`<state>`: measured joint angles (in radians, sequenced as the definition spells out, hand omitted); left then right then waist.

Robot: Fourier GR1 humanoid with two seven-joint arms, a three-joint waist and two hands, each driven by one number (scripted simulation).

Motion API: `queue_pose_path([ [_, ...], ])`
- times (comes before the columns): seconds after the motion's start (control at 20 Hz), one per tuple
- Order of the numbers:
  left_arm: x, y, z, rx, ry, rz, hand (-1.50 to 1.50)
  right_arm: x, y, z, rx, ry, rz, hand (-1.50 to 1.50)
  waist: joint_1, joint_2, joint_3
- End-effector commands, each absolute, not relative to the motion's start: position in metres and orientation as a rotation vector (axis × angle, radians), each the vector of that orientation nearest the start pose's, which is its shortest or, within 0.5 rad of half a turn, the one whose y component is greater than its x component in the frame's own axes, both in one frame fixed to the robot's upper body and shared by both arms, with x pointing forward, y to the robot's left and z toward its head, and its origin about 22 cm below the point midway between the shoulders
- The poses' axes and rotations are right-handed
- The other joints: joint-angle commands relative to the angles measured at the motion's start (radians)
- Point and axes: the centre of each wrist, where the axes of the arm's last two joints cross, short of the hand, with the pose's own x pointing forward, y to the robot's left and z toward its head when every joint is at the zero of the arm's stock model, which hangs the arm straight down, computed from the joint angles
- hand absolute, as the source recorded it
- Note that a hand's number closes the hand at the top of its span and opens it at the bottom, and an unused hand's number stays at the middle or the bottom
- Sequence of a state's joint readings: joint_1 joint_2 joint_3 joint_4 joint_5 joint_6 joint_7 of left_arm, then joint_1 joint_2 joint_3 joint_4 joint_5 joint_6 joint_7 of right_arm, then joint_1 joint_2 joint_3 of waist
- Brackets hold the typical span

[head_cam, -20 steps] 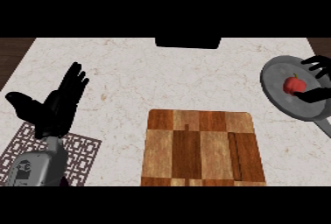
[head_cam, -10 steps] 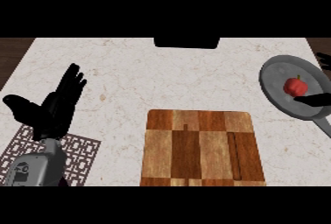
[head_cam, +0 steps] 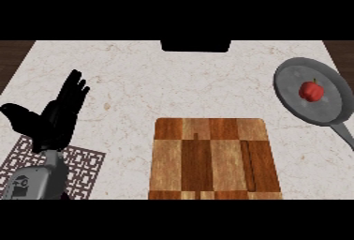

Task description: Pick the bell pepper from the cutting board and place it in the pan

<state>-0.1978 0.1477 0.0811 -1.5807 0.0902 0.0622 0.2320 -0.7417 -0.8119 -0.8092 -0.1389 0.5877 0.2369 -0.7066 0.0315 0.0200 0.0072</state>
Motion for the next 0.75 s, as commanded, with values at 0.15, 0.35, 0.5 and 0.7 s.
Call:
queue_pose_path([
  [0.15, 0.281, 0.259, 0.058, 0.095, -1.529, 0.038, 0.00, 0.234, -0.588, 0.086, -0.354, -1.722, 0.069, -1.50, -0.019, -0.006, 0.000],
  [0.35, 0.287, 0.255, 0.074, 0.075, -1.534, 0.043, 0.00, 0.218, -0.590, 0.070, -0.369, -1.737, 0.070, -1.50, -0.015, -0.006, 0.002],
  [0.5, 0.289, 0.264, 0.071, 0.082, -1.527, 0.020, 0.00, 0.217, -0.597, 0.085, -0.399, -1.737, 0.097, -1.50, -0.008, -0.004, 0.002],
  [0.7, 0.276, 0.262, 0.065, 0.073, -1.543, 0.037, 0.00, 0.206, -0.600, 0.078, -0.396, -1.702, 0.105, -1.50, -0.005, -0.010, 0.000],
])
